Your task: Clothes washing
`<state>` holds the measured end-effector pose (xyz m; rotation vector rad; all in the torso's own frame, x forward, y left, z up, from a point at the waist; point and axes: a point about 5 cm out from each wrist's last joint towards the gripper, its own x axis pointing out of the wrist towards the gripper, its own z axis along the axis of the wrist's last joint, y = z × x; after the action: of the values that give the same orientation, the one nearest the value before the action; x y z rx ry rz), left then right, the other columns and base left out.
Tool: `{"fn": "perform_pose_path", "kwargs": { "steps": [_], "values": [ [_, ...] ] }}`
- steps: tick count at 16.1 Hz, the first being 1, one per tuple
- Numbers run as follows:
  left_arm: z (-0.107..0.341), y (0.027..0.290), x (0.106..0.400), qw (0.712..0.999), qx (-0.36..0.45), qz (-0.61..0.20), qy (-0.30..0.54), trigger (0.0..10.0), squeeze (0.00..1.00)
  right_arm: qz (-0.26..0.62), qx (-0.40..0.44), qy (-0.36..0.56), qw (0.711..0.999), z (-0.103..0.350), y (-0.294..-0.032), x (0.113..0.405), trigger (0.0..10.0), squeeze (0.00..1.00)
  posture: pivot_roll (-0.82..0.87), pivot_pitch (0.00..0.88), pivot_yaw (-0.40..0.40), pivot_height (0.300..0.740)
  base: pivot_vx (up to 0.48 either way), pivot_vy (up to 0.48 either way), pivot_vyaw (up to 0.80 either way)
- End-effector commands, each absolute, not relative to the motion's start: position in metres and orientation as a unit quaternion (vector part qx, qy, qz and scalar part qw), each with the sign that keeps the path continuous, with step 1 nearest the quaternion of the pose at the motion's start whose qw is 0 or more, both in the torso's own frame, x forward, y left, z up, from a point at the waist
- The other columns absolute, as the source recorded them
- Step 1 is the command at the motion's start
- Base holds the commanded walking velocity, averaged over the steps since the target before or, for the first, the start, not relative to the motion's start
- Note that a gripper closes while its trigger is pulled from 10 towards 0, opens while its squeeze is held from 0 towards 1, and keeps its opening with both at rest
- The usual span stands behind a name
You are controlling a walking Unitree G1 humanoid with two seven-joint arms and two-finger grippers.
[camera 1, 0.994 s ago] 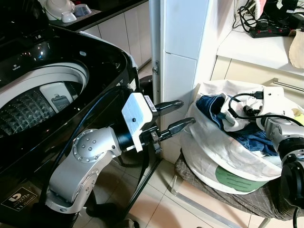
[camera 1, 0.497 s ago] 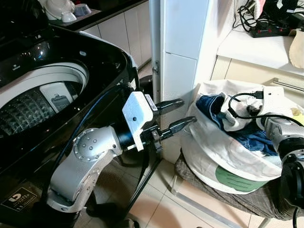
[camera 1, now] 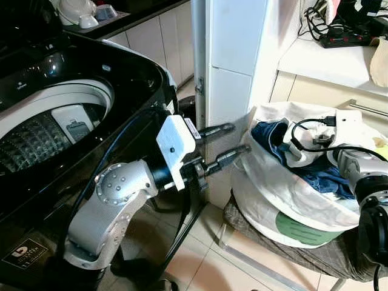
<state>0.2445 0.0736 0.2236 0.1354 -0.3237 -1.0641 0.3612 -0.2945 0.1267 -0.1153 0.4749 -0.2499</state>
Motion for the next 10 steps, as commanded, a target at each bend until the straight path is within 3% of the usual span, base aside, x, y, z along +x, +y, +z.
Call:
{"fn": "perform_pose_path", "kwargs": {
  "steps": [1, 6, 8, 9, 10],
  "values": [
    [0.224, 0.078, 0.249, 0.86, 0.075, -0.477, -0.165, 10.0, 0.0, -0.128, -0.051, 0.238, 0.961, 0.124, -0.297, 0.359, 0.0, 0.0, 0.06, 0.022, 0.086, 0.74, 0.0, 0.0, 0.0],
    [0.22, 0.08, 0.256, 0.884, 0.062, -0.426, -0.18, 10.0, 0.0, -0.149, -0.039, 0.19, 0.969, 0.142, -0.306, 0.363, 0.0, 0.0, 0.04, 0.014, 0.075, 0.74, 0.0, 0.0, 0.0],
    [0.221, 0.082, 0.258, 0.89, 0.063, -0.411, -0.188, 10.0, 0.0, -0.141, -0.037, 0.107, 0.983, 0.18, -0.308, 0.374, 0.0, 0.0, 0.04, 0.012, 0.068, 0.74, 0.0, 0.0, 0.0],
    [0.226, 0.085, 0.26, 0.891, 0.061, -0.405, -0.198, 10.0, 0.0, -0.116, -0.047, 0.006, 0.992, 0.232, -0.305, 0.382, 0.0, 0.0, 0.03, 0.009, 0.062, 0.74, 0.0, 0.0, 0.0],
    [0.227, 0.086, 0.261, 0.892, 0.06, -0.401, -0.202, 10.0, 0.0, -0.109, -0.056, -0.024, 0.992, 0.248, -0.303, 0.382, 0.0, 0.0, 0.03, 0.01, 0.062, 0.74, 0.0, 0.0, 0.0]
  ]
}}
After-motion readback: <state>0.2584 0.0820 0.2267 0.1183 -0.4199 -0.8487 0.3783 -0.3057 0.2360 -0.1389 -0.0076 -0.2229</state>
